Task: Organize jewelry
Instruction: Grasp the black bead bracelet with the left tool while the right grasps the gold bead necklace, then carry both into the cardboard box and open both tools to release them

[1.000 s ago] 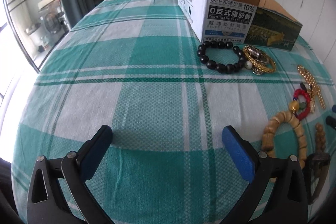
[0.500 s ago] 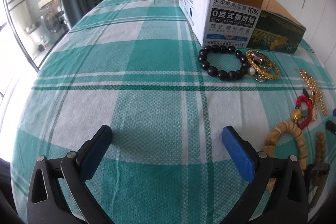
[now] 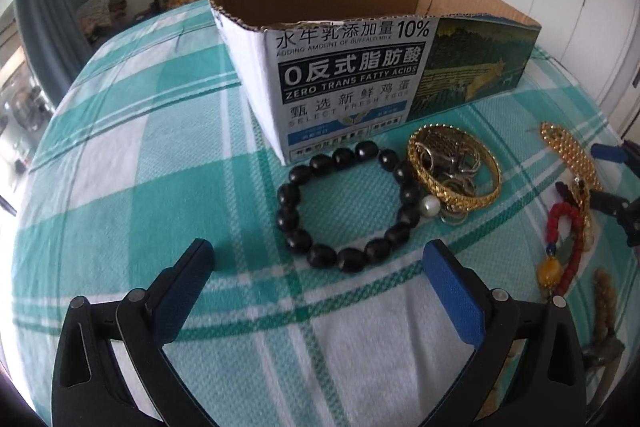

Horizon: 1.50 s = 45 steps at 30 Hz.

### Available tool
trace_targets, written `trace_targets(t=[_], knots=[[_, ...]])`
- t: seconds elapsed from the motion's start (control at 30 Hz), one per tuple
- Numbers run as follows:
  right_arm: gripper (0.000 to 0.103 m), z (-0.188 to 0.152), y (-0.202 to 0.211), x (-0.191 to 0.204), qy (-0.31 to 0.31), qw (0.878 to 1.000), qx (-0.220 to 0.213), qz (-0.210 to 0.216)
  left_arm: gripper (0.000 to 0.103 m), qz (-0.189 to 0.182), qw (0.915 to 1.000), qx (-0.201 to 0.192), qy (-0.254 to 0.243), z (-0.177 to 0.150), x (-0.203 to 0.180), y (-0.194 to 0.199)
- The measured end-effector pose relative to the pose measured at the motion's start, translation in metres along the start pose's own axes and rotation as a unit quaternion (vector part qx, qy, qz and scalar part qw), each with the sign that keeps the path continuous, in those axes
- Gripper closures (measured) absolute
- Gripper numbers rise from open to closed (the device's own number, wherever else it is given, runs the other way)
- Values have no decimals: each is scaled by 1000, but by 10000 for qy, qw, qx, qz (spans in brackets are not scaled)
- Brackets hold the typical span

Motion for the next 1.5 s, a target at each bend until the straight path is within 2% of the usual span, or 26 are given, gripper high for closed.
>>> trace_targets(t=[0.23,0.3,0.33,0.37,0.4,0.43,0.47,0.5,0.53,0.6,0.63,0.7,0.9,1.03,1.33,1.5], knots=[[3,13,-9,-1,105,9999,-25,66,0,-150,9997,41,-208,19,1,-11],[19,15,-9,-2,101,9999,-78,59,0,-173,9995,82,-247,20,2,-11],[37,16,-6,-3,103,9998,-155,58,1,-158,9995,77,-253,22,5,-11],[57,17,-4,-3,115,9997,-220,64,10,-176,9995,25,-268,23,5,-9],[65,18,-3,-4,141,9996,-207,88,18,-212,9993,-77,-308,23,1,-5],[74,18,-2,-5,126,9996,-221,102,34,-262,9989,-163,-346,20,-3,0],[74,17,-2,-6,77,9996,-216,135,51,-288,9987,-208,-361,19,-4,3],[74,17,-1,-8,1,9995,-236,212,62,-311,9986,-240,-356,17,-5,7],[82,16,1,-8,-74,9992,-253,302,75,-319,9987,-241,-326,15,-6,8],[87,14,8,-9,-179,9986,-288,395,85,-337,9990,-240,-173,12,-5,12],[95,14,12,-9,-223,9984,-315,421,89,-371,9990,-251,-90,12,-3,12],[95,13,21,-9,-288,9979,-338,471,93,-379,9990,-242,70,9,-1,16],[95,19,52,-9,-296,9966,-466,607,93,-353,9985,-288,312,-7,-5,37],[95,27,71,-11,-290,9957,-549,695,93,-460,9972,-331,484,-5,-8,55],[95,60,116,-3,-191,9928,-806,866,93,-686,9953,-511,456,16,-22,107],[95,94,145,2,-125,9896,-1052,970,93,-917,9924,-601,567,45,-27,134]])
Point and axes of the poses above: each gripper's, at about its wrist camera, not at the fingertips, and y roughly against the way its jaws point, x to its left, z to its top, the point moved 6 cm from there along -y, roughly the way its jaws point, and after that the axes turned 4 degrees about y, right-handed, at the moved point
